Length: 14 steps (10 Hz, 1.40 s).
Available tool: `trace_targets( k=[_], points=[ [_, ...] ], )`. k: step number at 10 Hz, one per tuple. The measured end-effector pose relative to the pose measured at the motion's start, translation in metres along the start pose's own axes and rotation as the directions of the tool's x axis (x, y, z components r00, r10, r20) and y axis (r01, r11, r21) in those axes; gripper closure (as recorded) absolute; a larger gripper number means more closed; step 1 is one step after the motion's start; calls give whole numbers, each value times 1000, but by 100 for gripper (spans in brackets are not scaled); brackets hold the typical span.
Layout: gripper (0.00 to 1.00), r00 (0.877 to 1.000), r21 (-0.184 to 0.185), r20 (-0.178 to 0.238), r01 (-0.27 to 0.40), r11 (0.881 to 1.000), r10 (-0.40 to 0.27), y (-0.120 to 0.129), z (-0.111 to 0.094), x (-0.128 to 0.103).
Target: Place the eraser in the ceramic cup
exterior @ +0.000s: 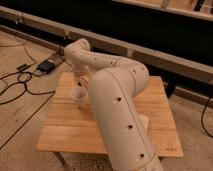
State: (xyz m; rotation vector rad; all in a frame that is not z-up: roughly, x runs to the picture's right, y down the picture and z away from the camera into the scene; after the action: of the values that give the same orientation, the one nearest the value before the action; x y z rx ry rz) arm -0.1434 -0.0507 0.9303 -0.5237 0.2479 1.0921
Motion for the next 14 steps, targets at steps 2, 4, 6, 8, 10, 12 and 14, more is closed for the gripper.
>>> trace_targets(
  k=[2,4,6,8,10,12,14],
  points=[
    [35,1000,-1,-9,1,1000,-1,-4,10,-6],
    [35,1000,-9,-26,2,1000,-3,-6,22,-8],
    [35,999,-29,-45,0,1000,-1,-6,33,-6],
    [35,998,-43,-62,2,999,-5,-7,43,-5],
    [35,997,-51,-71,10,999,-14,-9,54,-6],
    [35,997,-49,-78,23,999,-27,-10,63,-7],
    [35,996,-41,-86,32,999,-35,-13,74,-8]
  ],
)
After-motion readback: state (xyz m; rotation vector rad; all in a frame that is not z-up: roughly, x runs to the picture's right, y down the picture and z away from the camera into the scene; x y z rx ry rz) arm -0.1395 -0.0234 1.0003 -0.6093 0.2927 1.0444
